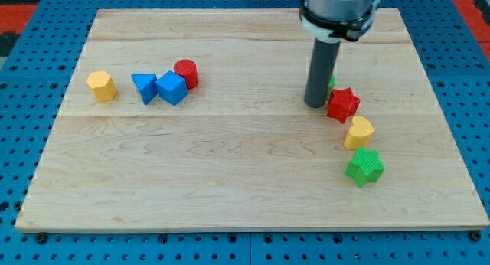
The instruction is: Push the green circle to the top of the red star
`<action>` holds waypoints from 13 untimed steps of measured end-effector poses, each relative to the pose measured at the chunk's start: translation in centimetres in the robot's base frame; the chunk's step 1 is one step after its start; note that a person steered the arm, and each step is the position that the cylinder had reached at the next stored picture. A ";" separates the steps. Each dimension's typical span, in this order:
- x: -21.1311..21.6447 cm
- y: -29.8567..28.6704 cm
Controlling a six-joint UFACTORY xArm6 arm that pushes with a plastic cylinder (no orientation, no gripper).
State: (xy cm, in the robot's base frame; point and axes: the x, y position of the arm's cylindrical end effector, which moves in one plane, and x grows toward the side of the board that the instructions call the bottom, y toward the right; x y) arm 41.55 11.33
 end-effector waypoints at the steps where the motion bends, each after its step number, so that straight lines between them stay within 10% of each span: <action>1: -0.7 0.3; 13: -1.0 -4.3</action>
